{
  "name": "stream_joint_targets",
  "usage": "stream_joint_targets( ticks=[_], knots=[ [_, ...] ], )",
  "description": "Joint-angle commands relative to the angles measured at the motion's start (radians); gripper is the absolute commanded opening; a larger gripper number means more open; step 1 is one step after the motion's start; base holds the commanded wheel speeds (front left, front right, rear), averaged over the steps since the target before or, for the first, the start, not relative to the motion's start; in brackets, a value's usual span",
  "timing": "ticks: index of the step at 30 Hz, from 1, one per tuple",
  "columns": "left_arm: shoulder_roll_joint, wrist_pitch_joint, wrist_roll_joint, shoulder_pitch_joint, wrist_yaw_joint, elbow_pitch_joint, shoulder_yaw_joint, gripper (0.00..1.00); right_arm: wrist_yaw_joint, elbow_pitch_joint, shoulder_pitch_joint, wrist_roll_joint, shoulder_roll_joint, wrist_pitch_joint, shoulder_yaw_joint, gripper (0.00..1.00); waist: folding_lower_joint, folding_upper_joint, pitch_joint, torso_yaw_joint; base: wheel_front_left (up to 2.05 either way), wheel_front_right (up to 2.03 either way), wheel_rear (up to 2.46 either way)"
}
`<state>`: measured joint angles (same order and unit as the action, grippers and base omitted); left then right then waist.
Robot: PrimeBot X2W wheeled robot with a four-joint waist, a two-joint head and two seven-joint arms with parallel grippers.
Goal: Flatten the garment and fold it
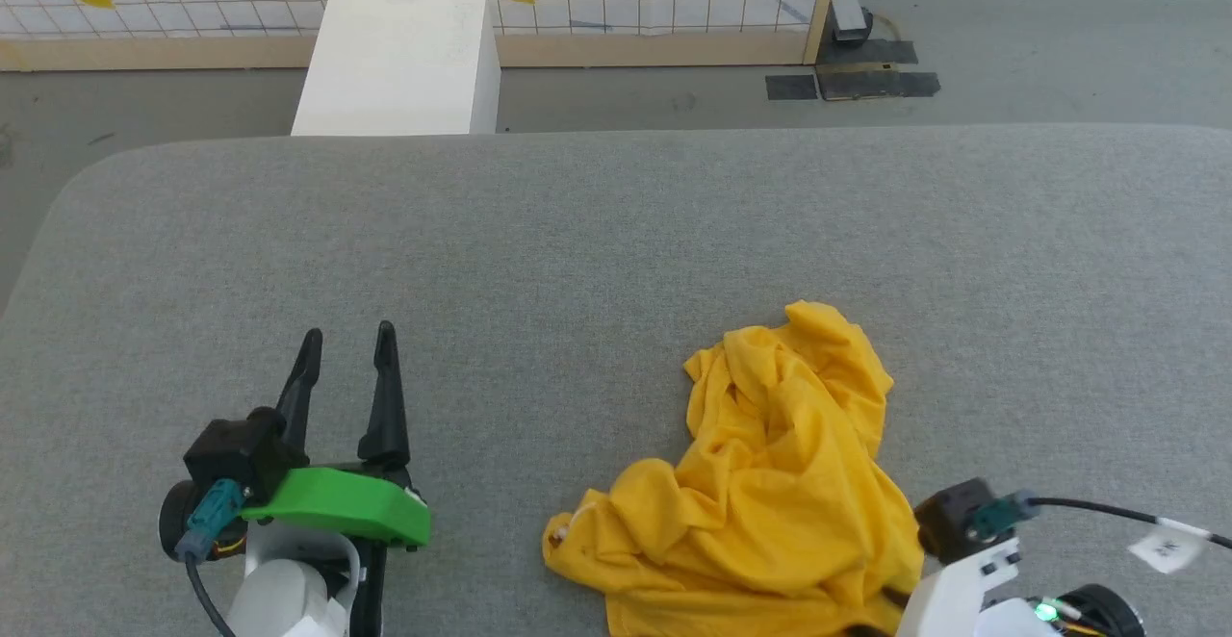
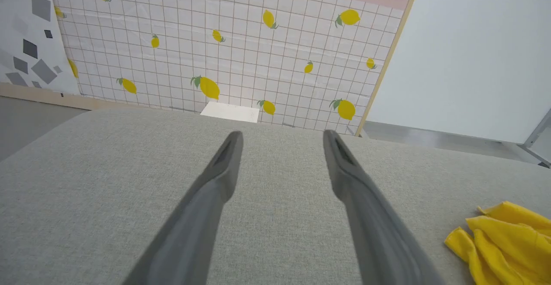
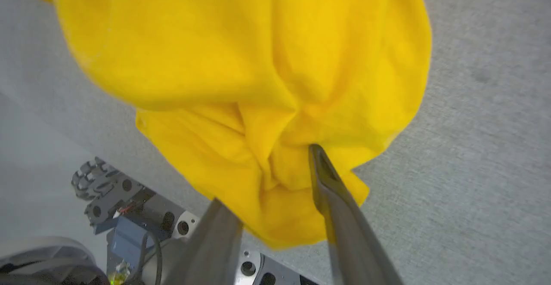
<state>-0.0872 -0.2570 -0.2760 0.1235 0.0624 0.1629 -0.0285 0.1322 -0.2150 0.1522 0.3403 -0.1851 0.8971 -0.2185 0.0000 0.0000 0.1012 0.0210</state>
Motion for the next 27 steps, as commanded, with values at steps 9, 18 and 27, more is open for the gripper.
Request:
stream_joint_targets(
  ticks=[9,18,27],
  knots=[
    [0.018,-0.005,0.020,0.011,0.036,0.047,-0.039,1.00,-0.002,-0.026,-0.029,-0.143,0.133,-0.529,0.238,1.00,0.0000,0.0000,-0.006,-0.017,0.00,0.00,0.00],
    [0.034,0.154,0.009,0.185,0.060,0.167,-0.282,1.00,-0.002,0.083,-0.083,-0.143,0.135,-0.745,0.285,1.00,0.0000,0.0000,0.042,-0.076,0.00,0.00,0.00],
    [0.037,0.534,-0.102,0.350,0.040,0.339,-0.458,1.00,-0.002,0.149,-0.127,-0.125,0.135,-0.784,0.225,1.00,0.0000,0.0000,0.087,-0.177,0.00,0.00,0.00]
  ],
)
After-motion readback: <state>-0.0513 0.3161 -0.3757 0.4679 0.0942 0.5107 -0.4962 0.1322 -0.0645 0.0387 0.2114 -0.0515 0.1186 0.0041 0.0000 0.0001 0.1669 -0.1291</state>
